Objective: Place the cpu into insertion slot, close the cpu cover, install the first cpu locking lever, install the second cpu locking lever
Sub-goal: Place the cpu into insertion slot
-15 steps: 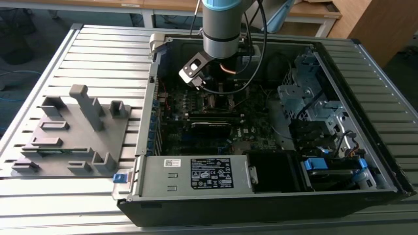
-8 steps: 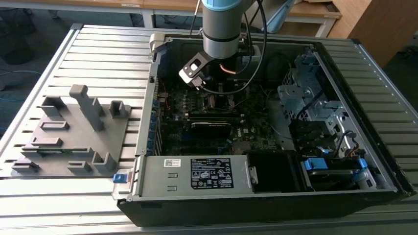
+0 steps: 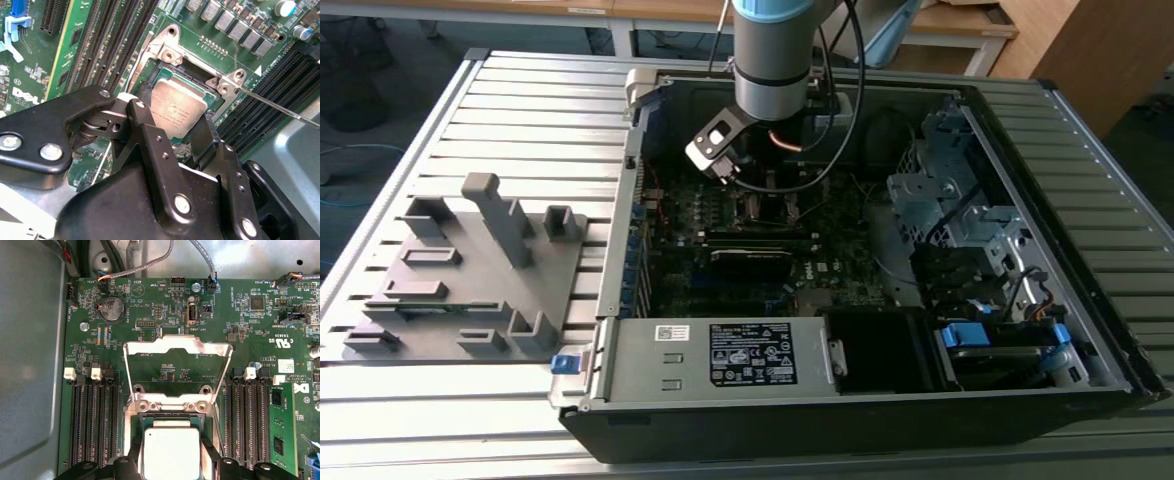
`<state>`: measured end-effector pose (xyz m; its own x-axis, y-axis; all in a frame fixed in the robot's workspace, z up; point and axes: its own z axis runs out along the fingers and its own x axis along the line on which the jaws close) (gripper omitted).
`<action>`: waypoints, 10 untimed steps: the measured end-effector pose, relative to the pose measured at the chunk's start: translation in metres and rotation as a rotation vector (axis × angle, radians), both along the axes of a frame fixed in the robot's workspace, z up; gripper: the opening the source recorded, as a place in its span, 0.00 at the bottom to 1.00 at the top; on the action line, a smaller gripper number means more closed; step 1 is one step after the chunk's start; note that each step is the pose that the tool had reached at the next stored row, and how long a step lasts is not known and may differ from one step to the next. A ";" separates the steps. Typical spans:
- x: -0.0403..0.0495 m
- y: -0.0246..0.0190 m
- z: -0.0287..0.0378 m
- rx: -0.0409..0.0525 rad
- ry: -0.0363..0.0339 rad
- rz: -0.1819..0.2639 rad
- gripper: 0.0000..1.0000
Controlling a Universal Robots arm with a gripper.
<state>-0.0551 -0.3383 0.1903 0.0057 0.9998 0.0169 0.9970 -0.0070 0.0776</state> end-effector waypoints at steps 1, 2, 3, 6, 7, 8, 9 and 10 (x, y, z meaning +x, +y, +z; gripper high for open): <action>0.0000 0.0000 0.0000 -0.0001 0.0000 0.000 0.54; 0.0000 0.0000 0.0000 -0.0001 0.0001 0.000 0.54; 0.0000 0.0000 -0.0001 -0.0001 0.0000 0.000 0.54; 0.0000 0.0000 -0.0002 0.0000 0.0000 0.000 0.54; 0.0000 0.0000 -0.0003 -0.0001 0.0000 0.000 0.54; 0.0000 0.0000 -0.0003 0.0000 0.0000 0.000 0.54; 0.0000 0.0000 -0.0004 0.0001 0.0000 0.000 0.54; 0.0000 0.0000 -0.0004 0.0000 -0.0001 0.000 0.54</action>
